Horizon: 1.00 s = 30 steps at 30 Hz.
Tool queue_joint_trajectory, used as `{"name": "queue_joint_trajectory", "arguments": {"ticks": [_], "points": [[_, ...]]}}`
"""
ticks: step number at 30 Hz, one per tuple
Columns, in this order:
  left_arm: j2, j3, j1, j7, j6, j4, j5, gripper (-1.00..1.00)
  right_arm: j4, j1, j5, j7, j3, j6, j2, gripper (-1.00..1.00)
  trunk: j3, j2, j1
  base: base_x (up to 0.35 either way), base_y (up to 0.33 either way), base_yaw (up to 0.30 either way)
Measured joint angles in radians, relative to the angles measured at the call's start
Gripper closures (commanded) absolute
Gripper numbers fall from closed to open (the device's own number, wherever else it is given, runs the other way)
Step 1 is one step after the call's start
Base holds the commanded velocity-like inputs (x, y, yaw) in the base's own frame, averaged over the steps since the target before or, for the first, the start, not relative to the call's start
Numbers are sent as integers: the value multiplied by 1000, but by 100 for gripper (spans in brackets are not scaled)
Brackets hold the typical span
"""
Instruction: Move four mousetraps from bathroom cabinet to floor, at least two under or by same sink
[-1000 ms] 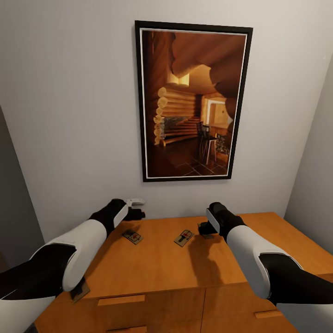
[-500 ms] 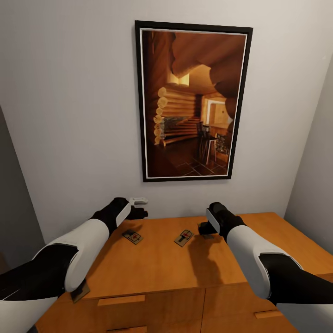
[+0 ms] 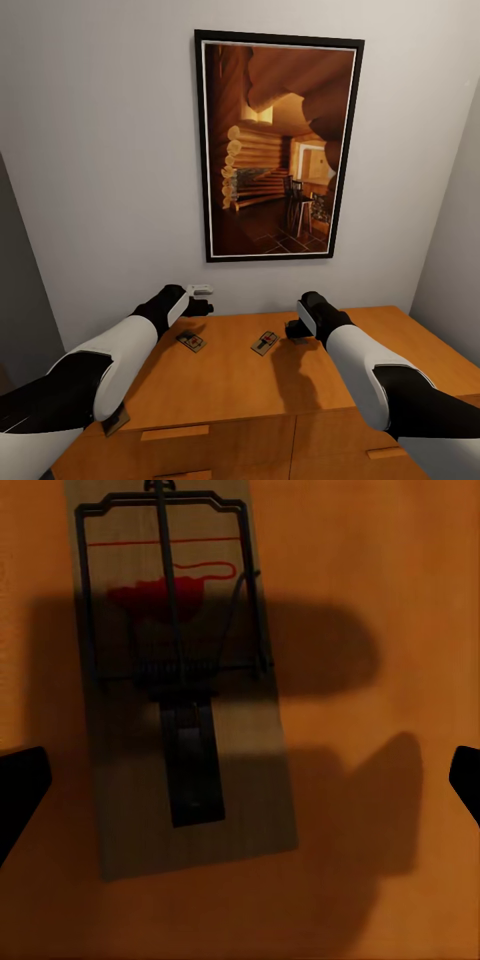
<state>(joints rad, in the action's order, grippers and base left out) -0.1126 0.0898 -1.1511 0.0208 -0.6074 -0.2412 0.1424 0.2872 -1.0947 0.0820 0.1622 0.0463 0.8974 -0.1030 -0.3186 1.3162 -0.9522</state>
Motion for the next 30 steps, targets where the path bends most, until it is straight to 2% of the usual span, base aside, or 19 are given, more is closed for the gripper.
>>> {"name": "queue_joint_trajectory", "arguments": {"ticks": [30], "points": [[0,0,0,1,0,2,0,-100,0,0,-5,-31,1,0,4,-100,0,0,0,0,0,0]]}}
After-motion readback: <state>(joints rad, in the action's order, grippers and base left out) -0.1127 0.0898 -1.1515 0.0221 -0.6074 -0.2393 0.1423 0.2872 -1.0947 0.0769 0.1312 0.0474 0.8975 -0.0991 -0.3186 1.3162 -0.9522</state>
